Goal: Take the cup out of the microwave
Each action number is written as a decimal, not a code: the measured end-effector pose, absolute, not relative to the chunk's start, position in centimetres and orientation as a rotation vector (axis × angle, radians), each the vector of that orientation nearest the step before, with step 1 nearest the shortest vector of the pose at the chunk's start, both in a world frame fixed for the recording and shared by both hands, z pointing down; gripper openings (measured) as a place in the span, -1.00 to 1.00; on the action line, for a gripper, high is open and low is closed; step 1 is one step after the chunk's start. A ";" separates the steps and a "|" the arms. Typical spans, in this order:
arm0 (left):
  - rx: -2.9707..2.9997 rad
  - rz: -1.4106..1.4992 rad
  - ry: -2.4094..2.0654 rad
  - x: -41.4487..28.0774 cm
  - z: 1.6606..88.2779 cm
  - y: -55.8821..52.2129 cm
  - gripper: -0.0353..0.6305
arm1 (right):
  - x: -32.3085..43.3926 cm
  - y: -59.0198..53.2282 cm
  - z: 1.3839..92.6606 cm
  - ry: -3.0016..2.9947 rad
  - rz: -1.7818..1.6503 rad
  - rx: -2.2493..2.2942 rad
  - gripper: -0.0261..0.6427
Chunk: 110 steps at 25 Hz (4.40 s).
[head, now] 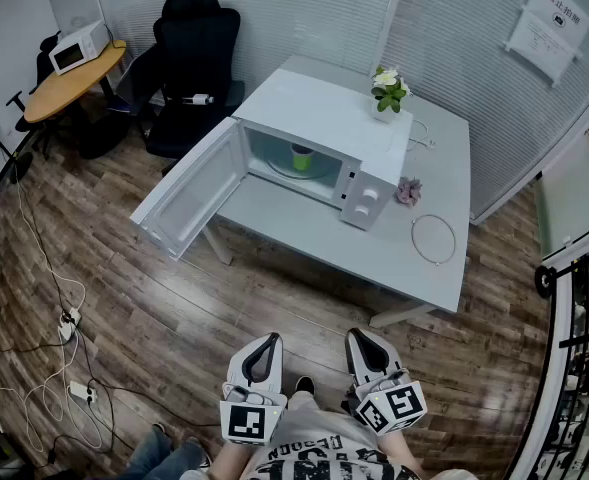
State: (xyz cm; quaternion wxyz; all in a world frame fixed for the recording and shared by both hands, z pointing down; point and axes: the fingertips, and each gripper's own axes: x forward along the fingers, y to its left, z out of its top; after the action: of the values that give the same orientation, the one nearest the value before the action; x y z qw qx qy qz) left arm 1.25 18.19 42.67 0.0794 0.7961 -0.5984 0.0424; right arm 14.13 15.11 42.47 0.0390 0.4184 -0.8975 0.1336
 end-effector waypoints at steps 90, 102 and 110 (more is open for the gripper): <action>2.599 0.008 -1.681 -6.3 40.8 -2.1 -0.59 | 5.4 -2.1 42.2 -2.819 0.445 1.342 -0.85; 2.605 0.014 -1.736 -5.2 40.4 -8.0 -0.60 | 7.1 -8.0 42.1 -2.839 0.437 1.327 -0.85; 2.594 0.002 -1.727 -3.9 40.8 -9.5 -0.62 | 8.1 -9.4 42.7 -2.839 0.452 1.308 -0.85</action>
State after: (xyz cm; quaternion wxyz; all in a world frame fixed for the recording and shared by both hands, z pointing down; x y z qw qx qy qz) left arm -3.90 -9.46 40.77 0.0129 0.8323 -0.5542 0.0007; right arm 8.09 -9.37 42.69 -0.0083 0.4141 -0.8989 0.1432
